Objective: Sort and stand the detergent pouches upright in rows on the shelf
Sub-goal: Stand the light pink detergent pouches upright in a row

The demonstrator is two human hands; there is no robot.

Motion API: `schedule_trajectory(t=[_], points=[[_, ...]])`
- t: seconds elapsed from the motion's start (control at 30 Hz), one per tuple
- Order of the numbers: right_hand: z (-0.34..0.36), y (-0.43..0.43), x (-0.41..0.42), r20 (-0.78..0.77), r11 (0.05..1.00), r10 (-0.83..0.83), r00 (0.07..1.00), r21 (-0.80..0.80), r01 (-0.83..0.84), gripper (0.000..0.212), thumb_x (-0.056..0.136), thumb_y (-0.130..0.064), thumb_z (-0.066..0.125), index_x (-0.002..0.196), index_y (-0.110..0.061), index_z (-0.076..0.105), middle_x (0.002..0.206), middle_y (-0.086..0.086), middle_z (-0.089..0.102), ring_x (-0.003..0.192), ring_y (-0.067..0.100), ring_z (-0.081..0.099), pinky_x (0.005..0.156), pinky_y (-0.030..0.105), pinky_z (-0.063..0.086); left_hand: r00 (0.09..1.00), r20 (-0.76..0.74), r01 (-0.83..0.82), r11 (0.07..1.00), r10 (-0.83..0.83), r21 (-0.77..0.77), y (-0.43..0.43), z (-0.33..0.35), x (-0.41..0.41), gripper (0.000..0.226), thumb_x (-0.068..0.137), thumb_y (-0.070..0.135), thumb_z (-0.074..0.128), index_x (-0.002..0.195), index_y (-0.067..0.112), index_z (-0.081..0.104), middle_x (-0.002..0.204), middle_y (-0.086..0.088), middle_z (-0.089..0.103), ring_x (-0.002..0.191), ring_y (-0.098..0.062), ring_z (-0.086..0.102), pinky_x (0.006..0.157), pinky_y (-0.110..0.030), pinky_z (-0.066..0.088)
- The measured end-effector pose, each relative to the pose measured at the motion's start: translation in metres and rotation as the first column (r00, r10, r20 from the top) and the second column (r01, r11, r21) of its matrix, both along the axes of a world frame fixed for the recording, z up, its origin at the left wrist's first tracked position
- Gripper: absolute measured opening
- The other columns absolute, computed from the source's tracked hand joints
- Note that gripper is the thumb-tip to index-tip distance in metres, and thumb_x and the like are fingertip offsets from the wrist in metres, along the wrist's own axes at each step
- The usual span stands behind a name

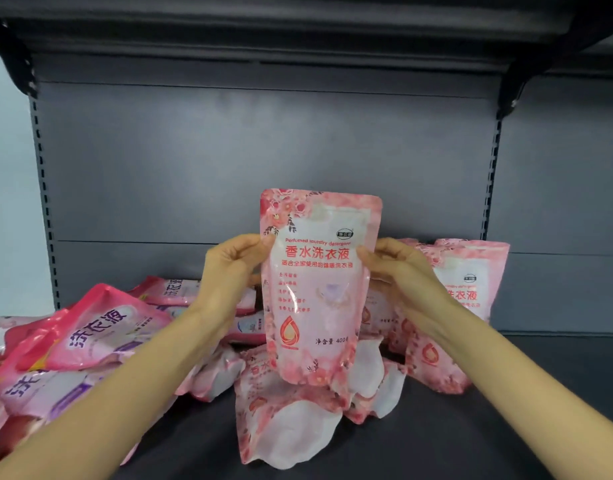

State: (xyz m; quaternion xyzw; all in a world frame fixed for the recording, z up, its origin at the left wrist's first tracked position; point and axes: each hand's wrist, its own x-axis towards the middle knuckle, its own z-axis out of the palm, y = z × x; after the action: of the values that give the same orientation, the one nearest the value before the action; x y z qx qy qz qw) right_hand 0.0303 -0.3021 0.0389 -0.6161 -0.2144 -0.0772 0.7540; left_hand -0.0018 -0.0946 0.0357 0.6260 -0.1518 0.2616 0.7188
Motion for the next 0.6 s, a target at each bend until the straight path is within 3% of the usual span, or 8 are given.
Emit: schedule_trajectory(t=[0.13,0.33,0.6], points=[[0.002,-0.023,-0.006,0.019,0.999,0.017,1.000,0.034,-0.018,0.013,0.084,-0.016,0.062,0.095,-0.012,0.068,0.091,0.002,0.074,0.080,0.014,0.070,0.067,0.024,0.057,0.999,0.004,0.033,0.999,-0.033,0.005,-0.027,0.006,-0.001,0.017,0.090,0.016,0.056,0.081,0.011,0.070,0.074,0.003,0.073,0.064,-0.007,0.066,0.055,-0.017,0.050],[0.000,-0.057,-0.008,0.049,0.999,-0.040,0.998,0.003,0.039,0.017,0.086,-0.020,0.061,0.098,-0.010,0.068,0.094,0.002,0.074,0.083,0.015,0.070,0.070,0.025,0.055,0.996,-0.058,0.074,0.997,-0.074,-0.005,-0.062,0.008,0.005,0.021,0.091,0.023,0.055,0.081,0.011,0.070,0.088,-0.009,0.070,0.075,-0.018,0.061,0.067,-0.024,0.052],[0.001,-0.113,-0.004,0.045,0.995,-0.103,0.994,0.025,0.101,0.017,0.086,-0.018,0.060,0.100,-0.009,0.067,0.094,0.001,0.074,0.083,0.012,0.070,0.064,0.022,0.055,0.987,-0.063,0.150,0.989,-0.149,0.012,-0.115,0.007,0.012,0.022,0.091,0.022,0.055,0.085,0.008,0.070,0.083,-0.002,0.073,0.071,-0.010,0.066,0.061,-0.019,0.053]])
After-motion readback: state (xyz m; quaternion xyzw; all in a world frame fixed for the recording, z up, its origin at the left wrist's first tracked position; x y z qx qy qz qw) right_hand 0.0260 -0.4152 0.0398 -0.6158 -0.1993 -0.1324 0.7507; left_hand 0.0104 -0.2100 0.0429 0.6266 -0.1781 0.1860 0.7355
